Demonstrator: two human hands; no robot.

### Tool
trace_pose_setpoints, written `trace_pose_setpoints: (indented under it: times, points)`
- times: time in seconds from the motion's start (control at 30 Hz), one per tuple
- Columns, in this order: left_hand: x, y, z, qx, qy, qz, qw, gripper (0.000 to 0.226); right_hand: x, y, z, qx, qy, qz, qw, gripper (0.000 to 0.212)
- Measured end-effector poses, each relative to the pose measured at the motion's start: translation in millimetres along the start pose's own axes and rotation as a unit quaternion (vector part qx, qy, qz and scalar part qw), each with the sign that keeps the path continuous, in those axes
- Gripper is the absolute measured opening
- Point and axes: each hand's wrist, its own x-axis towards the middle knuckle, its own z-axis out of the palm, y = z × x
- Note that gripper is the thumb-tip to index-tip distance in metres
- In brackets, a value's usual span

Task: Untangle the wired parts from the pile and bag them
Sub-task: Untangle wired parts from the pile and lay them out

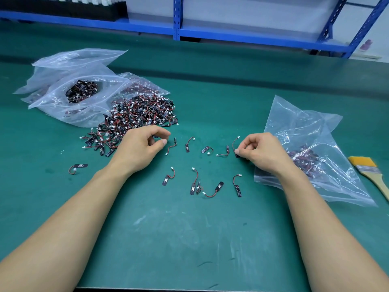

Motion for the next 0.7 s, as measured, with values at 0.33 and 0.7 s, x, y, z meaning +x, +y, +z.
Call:
trace_pose_setpoints:
  times: [0.33, 0.7]
  points:
    - [0.4, 0.7, -0.4, -0.001, 0.003, 0.003, 1.0, 0.019, -0.1, -1.7, -1.5, 0.038, -0.016, 0.018, 0.999, 0.017]
    - [1.5, -1.4, 0.0, -0.001, 0.008, 0.002, 1.0, 0.021, 0.7, -1.9, -1.9, 0.074, 0.004, 0.03, 0.997, 0.02]
